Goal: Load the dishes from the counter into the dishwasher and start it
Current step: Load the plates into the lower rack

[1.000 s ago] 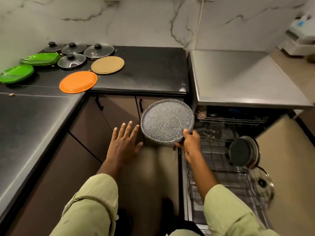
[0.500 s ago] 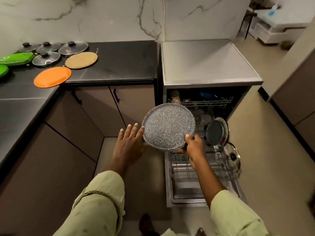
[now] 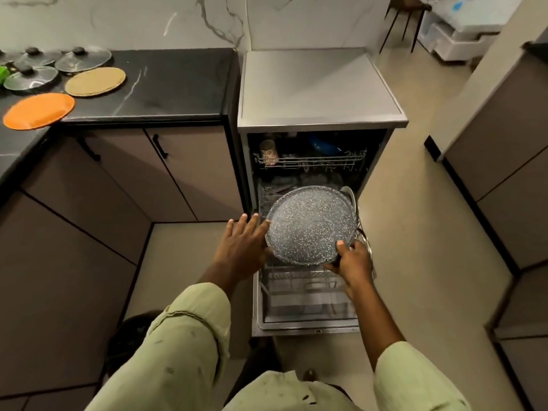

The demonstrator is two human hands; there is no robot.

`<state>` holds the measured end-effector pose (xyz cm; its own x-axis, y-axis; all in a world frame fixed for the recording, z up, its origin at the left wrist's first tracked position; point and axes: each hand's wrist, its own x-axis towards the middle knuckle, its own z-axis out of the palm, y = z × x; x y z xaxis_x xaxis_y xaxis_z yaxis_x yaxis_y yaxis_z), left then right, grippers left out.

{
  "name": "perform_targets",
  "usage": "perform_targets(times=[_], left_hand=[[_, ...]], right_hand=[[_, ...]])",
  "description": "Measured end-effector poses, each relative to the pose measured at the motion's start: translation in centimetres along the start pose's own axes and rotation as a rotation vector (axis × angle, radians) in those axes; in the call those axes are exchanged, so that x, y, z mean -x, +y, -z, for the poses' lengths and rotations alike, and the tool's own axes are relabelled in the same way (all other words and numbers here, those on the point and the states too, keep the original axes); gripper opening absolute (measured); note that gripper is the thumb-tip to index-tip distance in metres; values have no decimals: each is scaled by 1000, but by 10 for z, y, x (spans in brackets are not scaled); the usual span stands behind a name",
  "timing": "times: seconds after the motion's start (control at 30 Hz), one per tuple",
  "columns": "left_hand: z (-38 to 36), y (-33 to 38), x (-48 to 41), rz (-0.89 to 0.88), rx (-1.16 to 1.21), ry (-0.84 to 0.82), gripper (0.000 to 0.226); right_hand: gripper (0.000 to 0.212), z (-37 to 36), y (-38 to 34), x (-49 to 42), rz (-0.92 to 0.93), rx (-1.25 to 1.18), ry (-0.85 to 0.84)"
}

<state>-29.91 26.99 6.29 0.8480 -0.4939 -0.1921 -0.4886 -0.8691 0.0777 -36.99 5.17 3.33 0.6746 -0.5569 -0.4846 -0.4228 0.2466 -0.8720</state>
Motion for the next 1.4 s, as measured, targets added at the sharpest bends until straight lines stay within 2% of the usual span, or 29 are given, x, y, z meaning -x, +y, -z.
perform_targets(times=[0.2, 0.47, 0.63, 0.83, 1.0, 1.1, 1.23, 1.33, 1.4], left_hand=[[-27, 23, -41, -36, 52, -165, 73], [-75, 28, -117, -105, 106, -342, 65], [-105, 27, -159, -178, 108, -487, 67], [-151, 17, -215, -221, 81, -576, 65], [-211, 13, -283, -261, 13, -644, 65], [-255, 17, -328, -297, -57, -675, 68], [-313, 29, -379, -300, -143, -647, 68], [-352, 41, -414, -300, -132, -631, 70], [-378, 50, -438, -291, -122, -624, 74]], right_hand=[[32, 29, 12, -28, -70, 7, 46], [22, 27, 11, -92, -149, 127, 126], [26, 19, 10, -134, -170, 162, 145], [32, 10, 38, -197, -201, 243, 165], [19, 0, 60, -269, -68, 604, 113], [23, -1, 75, -322, -1, 813, 88], [29, -4, 94, -386, 76, 946, 105], [29, -8, 104, -426, 201, 1027, 121], [29, -10, 109, -450, 221, 1074, 156]])
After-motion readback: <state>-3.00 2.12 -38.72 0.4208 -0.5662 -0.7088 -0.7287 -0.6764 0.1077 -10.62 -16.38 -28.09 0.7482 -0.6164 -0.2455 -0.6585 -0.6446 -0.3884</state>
